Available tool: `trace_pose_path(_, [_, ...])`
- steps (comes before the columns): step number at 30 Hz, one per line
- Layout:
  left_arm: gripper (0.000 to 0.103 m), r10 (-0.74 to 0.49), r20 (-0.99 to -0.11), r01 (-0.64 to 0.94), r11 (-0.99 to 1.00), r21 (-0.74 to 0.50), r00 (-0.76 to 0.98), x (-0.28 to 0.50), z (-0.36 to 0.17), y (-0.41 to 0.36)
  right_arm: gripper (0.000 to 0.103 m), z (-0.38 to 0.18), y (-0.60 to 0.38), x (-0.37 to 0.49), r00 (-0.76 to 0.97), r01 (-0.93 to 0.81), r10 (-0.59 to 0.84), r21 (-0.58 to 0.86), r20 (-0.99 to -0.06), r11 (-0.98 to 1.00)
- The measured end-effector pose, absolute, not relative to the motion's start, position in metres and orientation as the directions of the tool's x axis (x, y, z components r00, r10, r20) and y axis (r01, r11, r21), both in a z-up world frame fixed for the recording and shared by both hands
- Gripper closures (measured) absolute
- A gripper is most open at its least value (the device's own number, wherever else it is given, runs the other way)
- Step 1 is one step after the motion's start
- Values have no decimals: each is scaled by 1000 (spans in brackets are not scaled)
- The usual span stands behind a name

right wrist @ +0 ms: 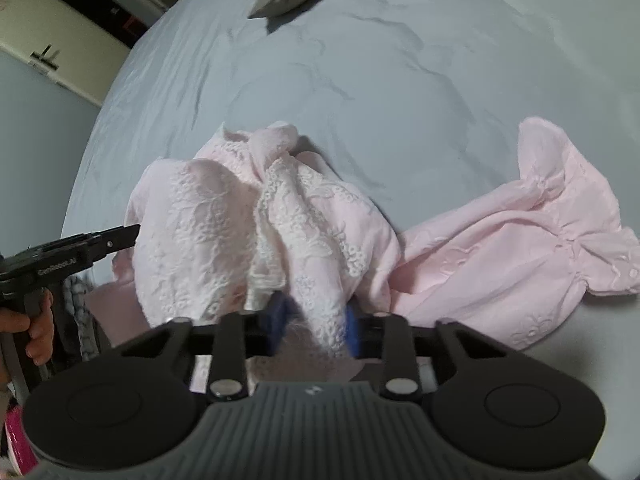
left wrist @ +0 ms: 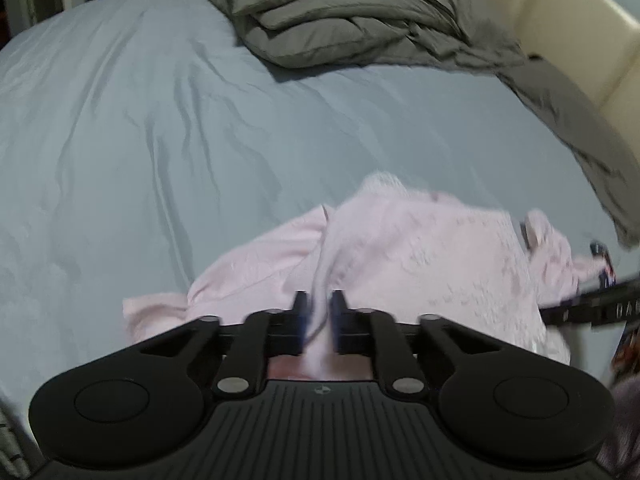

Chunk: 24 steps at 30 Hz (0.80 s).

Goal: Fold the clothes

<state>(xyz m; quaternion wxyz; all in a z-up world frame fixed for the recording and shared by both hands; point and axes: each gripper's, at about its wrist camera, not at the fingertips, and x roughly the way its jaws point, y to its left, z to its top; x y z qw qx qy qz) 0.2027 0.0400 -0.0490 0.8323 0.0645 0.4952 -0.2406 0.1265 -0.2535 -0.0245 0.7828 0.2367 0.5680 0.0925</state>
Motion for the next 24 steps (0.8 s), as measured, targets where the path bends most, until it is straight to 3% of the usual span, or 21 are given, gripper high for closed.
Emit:
trace_pose_path(5, [103,-322,-875,484,867,-119,362,187,-46,40,90,-17,-248,112,323,44,453,491,-831,870])
trace_pose_path(24, [103,-219,-922,479,877,-43,319,57,-31,81,93,-19,-193,23,162,-248,536,491,-829,835])
